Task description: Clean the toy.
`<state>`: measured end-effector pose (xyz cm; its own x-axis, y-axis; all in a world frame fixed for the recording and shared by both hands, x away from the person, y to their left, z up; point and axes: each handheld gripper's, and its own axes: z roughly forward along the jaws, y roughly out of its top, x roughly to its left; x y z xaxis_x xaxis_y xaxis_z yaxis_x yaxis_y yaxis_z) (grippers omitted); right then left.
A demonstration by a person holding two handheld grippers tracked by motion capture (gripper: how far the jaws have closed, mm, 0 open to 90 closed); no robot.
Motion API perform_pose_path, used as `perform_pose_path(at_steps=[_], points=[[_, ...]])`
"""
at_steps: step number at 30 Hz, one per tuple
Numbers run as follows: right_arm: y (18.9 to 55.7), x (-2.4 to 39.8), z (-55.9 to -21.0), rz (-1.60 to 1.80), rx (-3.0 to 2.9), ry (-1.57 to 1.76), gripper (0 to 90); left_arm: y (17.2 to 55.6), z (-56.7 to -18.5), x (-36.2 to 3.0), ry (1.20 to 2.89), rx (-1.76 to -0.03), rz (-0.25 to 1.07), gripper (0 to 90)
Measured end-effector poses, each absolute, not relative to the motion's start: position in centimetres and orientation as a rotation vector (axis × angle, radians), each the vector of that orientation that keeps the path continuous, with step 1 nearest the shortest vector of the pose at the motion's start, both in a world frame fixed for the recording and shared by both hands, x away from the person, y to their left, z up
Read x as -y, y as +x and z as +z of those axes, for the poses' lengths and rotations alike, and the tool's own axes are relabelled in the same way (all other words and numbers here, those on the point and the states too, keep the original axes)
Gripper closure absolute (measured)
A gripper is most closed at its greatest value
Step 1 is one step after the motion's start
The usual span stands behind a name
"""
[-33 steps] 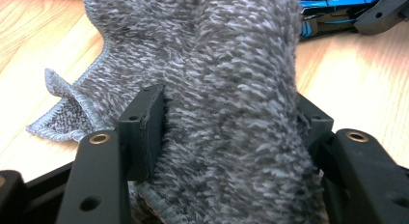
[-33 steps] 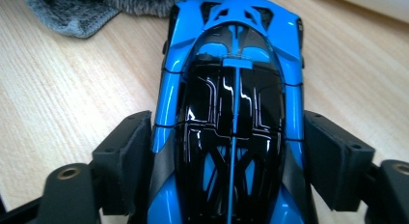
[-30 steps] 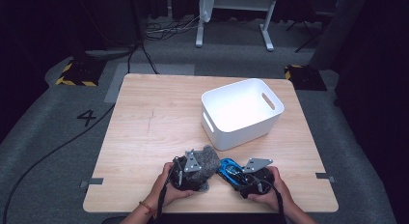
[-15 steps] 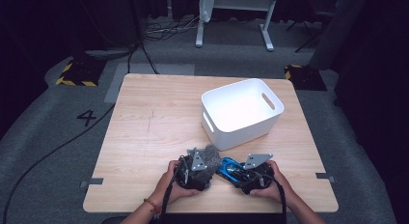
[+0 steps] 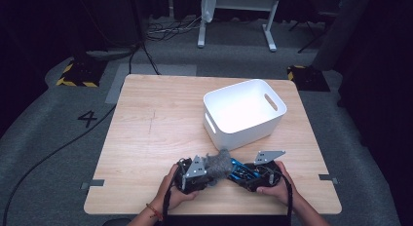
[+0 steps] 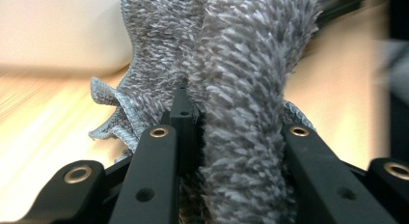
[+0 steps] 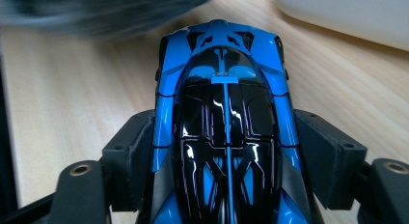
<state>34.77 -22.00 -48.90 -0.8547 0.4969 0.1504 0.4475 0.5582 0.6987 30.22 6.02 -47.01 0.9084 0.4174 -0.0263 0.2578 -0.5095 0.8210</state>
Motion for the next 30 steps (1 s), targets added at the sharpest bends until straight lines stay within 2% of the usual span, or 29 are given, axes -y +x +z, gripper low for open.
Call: perform_pose_path(at_steps=[3, 5, 10, 14, 18, 24, 30], points=[[34.8, 21.9, -49.0, 1.174, -2.714, 0.829, 28.2, 29.3, -47.1, -3.8, 2.178, -0.401, 0.162, 70.2], [34.8, 21.9, -48.8, 1.178, -2.714, 0.836, 28.2, 29.2, -48.0, -2.7, 2.254, -0.367, 0.176, 70.0], [34.9, 22.0, -48.8, 1.173, -2.715, 0.834, 28.2, 30.6, -49.4, -3.0, 2.302, -0.455, 0.190, 69.7], [35.1, 22.1, -48.7, 1.177, -2.708, 0.854, 28.3, 30.9, -49.1, -3.9, 2.373, -0.474, 0.372, 69.9], [35.2, 22.6, -48.6, 1.190, -2.711, 0.871, 28.2, 31.7, -48.8, -6.2, 2.343, -0.591, 0.441, 69.9], [35.1, 23.8, -47.6, 1.252, -2.686, 0.885, 28.2, 33.0, -47.9, -10.1, 2.166, -0.711, 0.320, 69.8], [35.1, 24.7, -46.5, 1.321, -2.647, 0.890, 28.2, 33.2, -48.2, -9.8, 2.216, -0.687, 0.310, 68.1]])
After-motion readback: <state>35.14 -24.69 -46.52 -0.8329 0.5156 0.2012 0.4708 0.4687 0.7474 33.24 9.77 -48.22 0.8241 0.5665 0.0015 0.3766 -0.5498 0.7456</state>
